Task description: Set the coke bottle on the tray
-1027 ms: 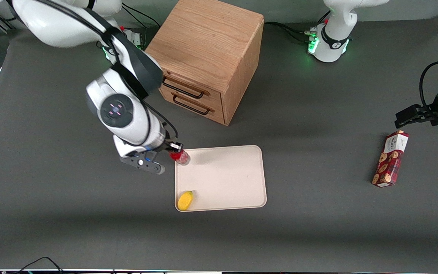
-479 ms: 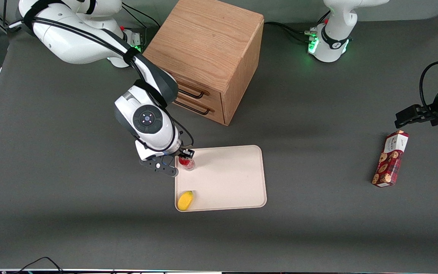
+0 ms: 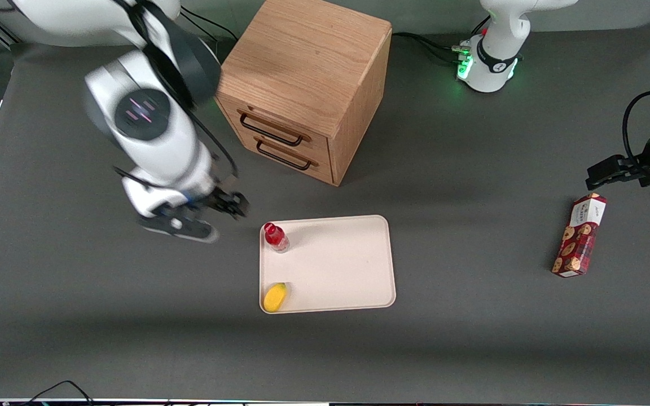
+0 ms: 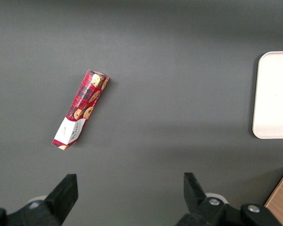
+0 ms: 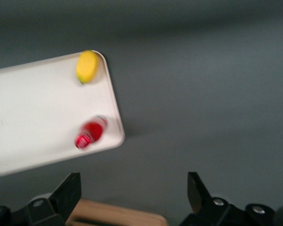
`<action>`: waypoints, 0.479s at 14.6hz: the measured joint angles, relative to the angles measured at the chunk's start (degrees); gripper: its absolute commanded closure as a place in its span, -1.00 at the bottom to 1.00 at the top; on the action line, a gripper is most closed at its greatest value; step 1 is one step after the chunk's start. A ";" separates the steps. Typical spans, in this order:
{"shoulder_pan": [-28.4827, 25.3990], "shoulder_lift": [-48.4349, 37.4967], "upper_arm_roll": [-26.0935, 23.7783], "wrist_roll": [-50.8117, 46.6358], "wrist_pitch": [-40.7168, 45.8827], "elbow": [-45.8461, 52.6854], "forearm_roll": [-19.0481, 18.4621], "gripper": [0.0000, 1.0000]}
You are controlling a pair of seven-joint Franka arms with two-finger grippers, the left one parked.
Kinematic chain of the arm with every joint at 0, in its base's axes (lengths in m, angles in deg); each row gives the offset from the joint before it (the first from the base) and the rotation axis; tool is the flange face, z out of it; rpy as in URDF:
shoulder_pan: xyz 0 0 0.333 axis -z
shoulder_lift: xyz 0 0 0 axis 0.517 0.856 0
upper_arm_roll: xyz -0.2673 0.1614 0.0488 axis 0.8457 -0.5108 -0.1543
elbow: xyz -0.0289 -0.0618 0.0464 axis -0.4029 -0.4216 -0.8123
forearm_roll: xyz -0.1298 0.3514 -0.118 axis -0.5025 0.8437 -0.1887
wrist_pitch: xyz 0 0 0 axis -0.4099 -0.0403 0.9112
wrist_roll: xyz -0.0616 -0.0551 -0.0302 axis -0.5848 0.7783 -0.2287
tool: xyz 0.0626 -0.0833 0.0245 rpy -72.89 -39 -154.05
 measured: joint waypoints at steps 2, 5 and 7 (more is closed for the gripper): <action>0.74 -8.94 9.26 12.49 5.40 -0.64 7.22 -1.00; 1.57 -19.63 23.32 28.91 3.84 -10.31 12.79 -1.00; 1.74 -24.79 29.48 35.39 -4.05 -21.43 14.33 -1.00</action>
